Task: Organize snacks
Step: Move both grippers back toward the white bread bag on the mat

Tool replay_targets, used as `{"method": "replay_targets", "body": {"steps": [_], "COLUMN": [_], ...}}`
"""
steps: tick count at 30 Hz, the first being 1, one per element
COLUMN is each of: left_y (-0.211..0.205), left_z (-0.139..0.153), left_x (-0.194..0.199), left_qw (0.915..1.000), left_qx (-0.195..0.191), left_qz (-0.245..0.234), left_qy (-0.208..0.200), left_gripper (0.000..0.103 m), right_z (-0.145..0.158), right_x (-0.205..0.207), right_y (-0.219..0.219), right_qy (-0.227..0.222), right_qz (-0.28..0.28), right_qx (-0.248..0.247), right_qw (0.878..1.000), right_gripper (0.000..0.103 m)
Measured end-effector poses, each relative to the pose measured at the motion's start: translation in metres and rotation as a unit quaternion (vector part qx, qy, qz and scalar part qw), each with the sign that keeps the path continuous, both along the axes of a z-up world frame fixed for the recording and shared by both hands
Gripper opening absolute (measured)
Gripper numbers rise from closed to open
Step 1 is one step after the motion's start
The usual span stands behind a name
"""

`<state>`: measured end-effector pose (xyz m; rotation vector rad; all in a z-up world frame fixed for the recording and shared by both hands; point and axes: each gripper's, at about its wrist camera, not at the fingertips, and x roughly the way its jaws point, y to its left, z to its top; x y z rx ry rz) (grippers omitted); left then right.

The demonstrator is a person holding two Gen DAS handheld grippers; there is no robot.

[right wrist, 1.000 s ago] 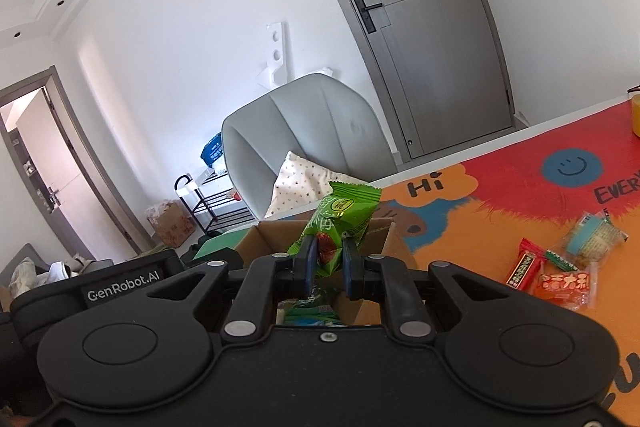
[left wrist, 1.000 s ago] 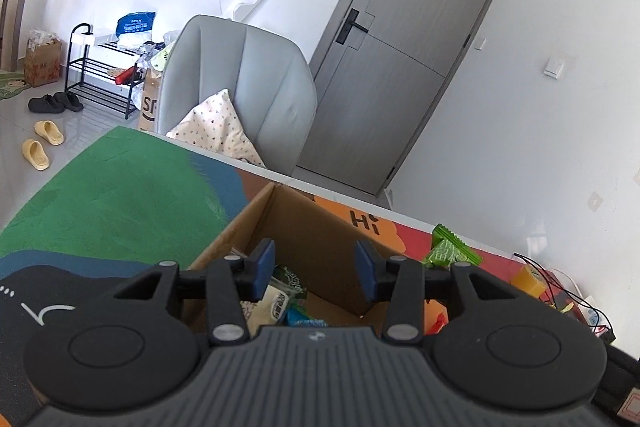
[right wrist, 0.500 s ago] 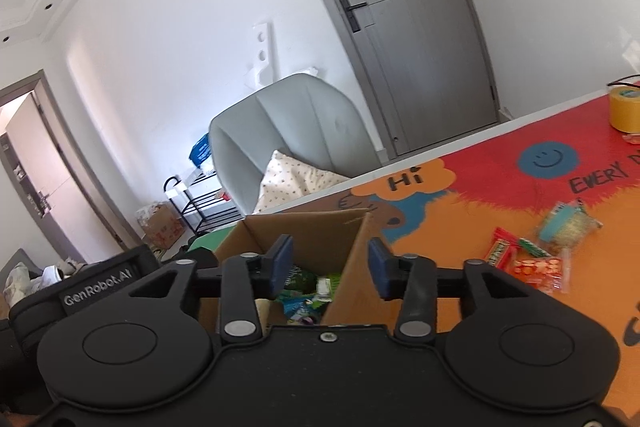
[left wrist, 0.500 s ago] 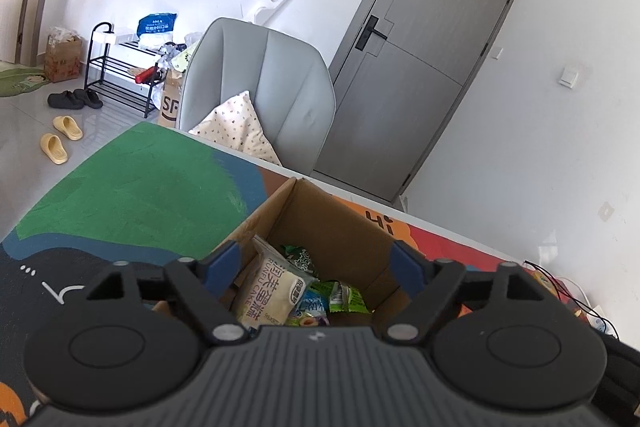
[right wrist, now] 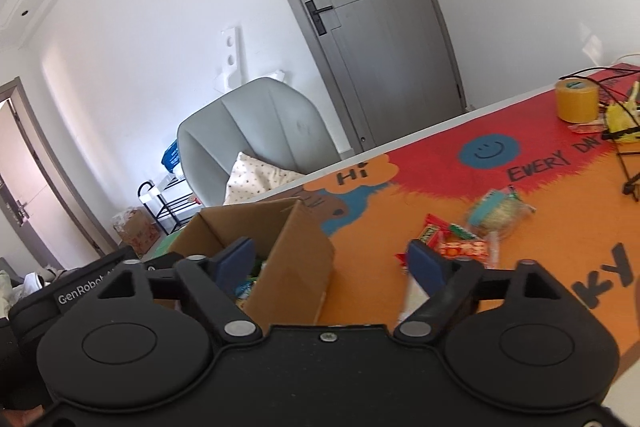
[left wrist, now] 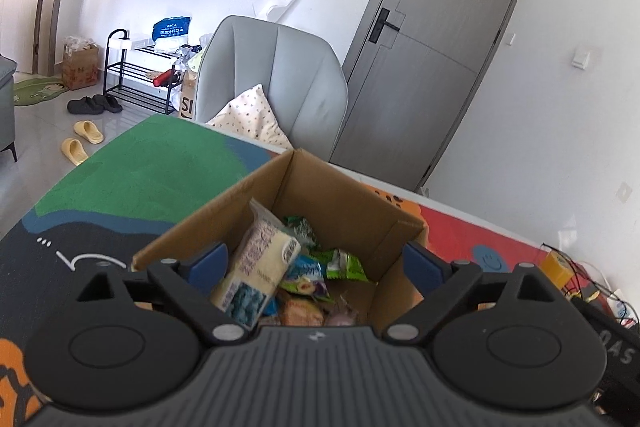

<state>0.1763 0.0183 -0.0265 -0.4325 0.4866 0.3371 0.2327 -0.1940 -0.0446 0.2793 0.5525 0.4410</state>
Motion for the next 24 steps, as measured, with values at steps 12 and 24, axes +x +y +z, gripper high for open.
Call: {"method": "replay_targets", "body": {"steps": [12,24], "left_y": [-0.061,-0.093], "left_z": [0.000,-0.006], "left_x": [-0.002,0.011], "left_qw": [0.9955,0.9931], "left_qx": [0.072,0.069], "left_qz": [-0.058,-0.094], "left_qy": [0.020,0.018], "left_gripper": [0.094,0.094], "right_z": [-0.010,-0.017], "right_x": [-0.004,-0.001], "right_y": [-0.048,-0.086], "right_qy": [0.016,0.021], "right_qz": [-0.028,-0.066], "right_qx": [0.022,0.036], "right_qw": [0.999,0.997], "right_gripper": [0.098,0.098]}}
